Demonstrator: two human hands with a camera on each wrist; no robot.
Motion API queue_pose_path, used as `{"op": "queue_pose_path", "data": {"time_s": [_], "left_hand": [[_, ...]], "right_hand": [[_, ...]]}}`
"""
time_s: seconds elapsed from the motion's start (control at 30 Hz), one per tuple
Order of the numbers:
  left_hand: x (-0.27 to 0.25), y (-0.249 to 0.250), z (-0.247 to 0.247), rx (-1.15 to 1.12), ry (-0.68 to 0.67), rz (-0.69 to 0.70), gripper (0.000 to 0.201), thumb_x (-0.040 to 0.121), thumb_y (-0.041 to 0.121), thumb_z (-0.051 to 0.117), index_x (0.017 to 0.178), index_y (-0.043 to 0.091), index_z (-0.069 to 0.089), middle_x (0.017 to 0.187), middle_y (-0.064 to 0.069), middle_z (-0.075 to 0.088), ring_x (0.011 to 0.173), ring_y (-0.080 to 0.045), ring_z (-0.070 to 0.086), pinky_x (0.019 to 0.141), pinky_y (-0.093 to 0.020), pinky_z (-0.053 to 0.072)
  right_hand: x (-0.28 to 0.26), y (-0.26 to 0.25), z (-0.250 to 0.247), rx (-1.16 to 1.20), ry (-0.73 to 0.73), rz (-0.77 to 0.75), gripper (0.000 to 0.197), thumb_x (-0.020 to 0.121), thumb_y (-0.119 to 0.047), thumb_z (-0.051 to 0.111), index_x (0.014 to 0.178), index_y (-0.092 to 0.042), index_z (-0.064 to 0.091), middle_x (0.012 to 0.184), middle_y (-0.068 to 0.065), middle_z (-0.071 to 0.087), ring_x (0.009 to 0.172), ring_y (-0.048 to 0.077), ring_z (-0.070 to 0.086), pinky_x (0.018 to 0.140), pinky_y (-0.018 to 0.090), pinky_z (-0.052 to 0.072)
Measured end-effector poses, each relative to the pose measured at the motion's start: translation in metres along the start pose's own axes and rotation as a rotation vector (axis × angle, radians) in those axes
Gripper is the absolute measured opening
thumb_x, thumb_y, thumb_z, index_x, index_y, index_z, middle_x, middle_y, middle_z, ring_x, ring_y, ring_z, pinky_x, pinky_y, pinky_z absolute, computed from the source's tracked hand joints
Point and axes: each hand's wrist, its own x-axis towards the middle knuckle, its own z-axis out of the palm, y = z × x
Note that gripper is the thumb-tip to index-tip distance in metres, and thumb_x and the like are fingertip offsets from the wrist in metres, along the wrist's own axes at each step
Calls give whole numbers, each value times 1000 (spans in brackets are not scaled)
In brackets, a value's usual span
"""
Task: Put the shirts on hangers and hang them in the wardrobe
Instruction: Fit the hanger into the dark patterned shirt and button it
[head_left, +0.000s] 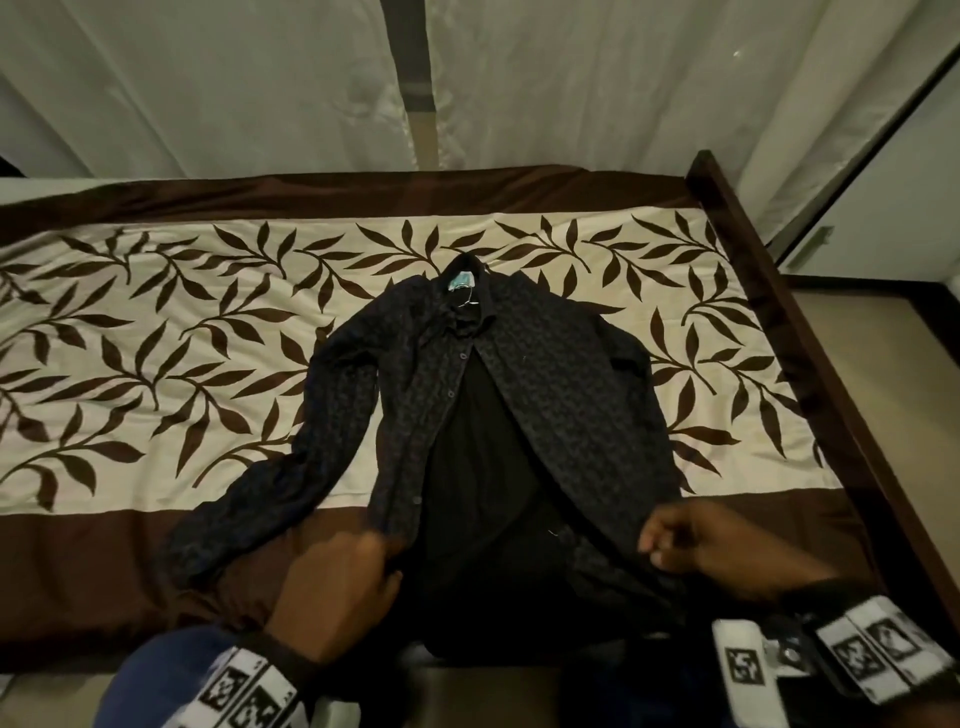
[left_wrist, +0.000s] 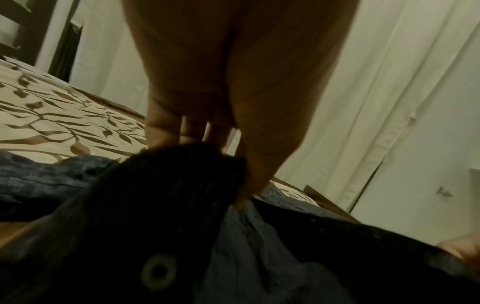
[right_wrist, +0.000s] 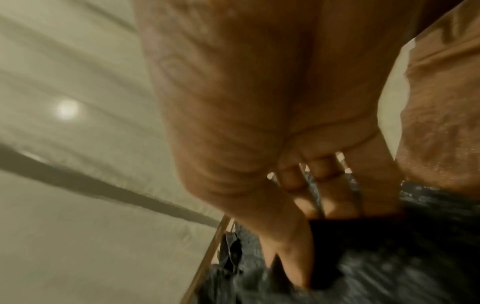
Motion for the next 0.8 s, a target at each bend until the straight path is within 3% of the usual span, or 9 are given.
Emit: {"op": "queue_pose_path", "data": {"time_s": [0.07,0.13,0.2,0.27,0.4,0.43,0.5,0.6,0.8], "left_hand": [[5,7,1,12,-115,-17,41,90,66,45,97,26,50,112,0,64,106,-18,63,81,-30,48],[17,11,-3,-30,-130,2,42,89,66,52,95,25,61,104,1,66,98,-14,64,74,-26,45],[38,15,-10,-158,-39,32,34,92,55,57,98,25,71,97,3,70,94,-12,65,72,-24,42],[68,23,-17,-403,70,29,21,93,40,64,105,28,75,97,5,74,96,-12,67,78,-21,43],[140,36,-22,-760,225,-23,20,89,22,70,108,18,76,90,0,76,91,-12,69,82,-17,45],[159,38,-24,-801,262,-30,18,89,19,69,106,16,77,91,-1,76,92,-13,70,81,-17,45],[194,41,-29,-850,347,-35,18,89,15,66,103,15,77,94,-2,77,93,-15,70,81,-19,47],[241,41,-35,-858,434,-64,19,89,13,64,102,12,78,100,-6,77,98,-21,70,91,-30,52],[303,36,-29,-739,398,-56,23,91,20,65,111,15,75,112,-8,74,109,-28,66,100,-36,49]], "right_hand": [[14,-7,1,-182,-3,53,11,91,-19,68,85,-26,74,85,-4,74,81,4,69,80,23,54],[34,-20,0,-258,169,5,9,93,-25,67,87,-28,73,84,-8,74,81,1,68,79,19,52],[61,-38,0,-203,328,-104,9,92,-20,68,89,-26,74,84,-10,73,80,-2,66,76,12,48],[97,-56,3,-140,366,-171,10,91,-15,68,91,-22,76,84,-11,74,80,-5,65,74,5,45],[177,-87,13,-101,449,-244,15,88,-12,69,100,-16,76,91,-1,76,83,7,68,73,1,41],[195,-92,14,-95,481,-246,17,87,-12,69,102,-15,76,93,1,76,84,9,68,76,4,43],[229,-101,15,-113,539,-227,20,87,-13,70,106,-12,74,98,5,75,90,16,68,87,21,52],[271,-107,11,-181,609,-193,20,87,-18,69,104,-10,73,100,11,74,95,27,69,89,39,55],[318,-100,4,-282,625,-97,38,83,-35,77,113,-12,71,108,11,70,98,29,67,87,39,56]]}}
